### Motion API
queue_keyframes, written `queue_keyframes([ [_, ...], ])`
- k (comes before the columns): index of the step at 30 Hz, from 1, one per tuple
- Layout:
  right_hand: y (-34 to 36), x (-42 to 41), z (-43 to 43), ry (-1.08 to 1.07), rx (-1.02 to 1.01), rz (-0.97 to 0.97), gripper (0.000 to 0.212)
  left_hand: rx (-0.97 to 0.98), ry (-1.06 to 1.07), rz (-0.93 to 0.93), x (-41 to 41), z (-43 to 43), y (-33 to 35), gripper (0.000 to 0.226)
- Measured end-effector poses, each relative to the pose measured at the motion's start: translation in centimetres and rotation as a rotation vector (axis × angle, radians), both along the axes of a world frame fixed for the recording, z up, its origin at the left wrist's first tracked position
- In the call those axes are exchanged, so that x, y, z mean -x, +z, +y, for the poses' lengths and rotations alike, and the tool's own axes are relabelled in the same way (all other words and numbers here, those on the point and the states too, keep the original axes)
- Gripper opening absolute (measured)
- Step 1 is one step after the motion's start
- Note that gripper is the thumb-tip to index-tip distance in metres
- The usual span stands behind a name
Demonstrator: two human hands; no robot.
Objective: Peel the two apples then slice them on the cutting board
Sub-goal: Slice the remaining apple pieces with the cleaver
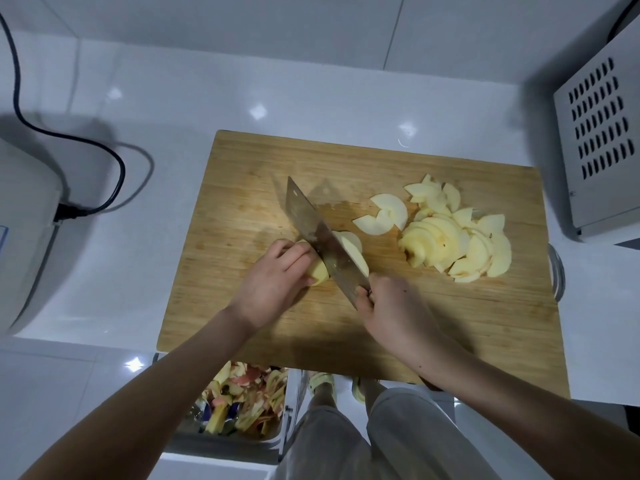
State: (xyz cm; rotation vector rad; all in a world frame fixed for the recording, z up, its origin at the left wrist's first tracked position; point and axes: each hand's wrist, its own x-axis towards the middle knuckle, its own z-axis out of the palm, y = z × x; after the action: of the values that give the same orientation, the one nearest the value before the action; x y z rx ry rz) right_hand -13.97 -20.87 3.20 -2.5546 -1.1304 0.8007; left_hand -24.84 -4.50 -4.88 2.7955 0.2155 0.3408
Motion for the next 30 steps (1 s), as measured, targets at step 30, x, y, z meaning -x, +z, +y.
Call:
queue_keyframes([
  [30,-1.1,-0.8,1.6,-0.109,-0.068,0.143,0.032,-0.014,0.025,-0.027,0.3,0.2,-0.8,0.034],
])
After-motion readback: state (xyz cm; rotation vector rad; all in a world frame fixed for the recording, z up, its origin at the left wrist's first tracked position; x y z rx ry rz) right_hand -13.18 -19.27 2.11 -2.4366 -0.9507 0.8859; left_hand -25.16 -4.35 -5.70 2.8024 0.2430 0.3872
